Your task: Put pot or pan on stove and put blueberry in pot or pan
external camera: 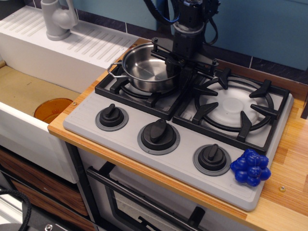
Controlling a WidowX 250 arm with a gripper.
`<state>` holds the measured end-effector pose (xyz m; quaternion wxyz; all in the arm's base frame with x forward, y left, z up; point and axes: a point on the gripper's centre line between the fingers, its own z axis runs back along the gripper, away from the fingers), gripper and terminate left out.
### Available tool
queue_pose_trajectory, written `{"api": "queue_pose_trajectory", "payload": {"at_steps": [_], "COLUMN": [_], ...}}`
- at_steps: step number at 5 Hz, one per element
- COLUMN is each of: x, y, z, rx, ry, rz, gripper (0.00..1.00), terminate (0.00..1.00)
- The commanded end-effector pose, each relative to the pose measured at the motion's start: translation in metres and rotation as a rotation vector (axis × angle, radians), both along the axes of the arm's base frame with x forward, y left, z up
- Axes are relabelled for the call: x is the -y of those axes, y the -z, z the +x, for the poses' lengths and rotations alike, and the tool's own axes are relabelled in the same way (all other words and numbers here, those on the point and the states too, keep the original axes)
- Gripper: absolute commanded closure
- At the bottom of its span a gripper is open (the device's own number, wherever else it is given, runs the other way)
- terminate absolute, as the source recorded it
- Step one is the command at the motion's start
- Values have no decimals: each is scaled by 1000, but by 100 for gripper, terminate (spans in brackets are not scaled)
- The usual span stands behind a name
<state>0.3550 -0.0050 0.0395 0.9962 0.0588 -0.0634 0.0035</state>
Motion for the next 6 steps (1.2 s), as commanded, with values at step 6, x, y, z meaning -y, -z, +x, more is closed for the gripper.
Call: {"api": "queue_pose_trajectory", "payload": {"at_steps": [6], "x": [126], "y": [-69], "z": [-6], "rx": [-16], "ry": [-101], "rz": [71], "gripper": [100], "terminate": [0]}}
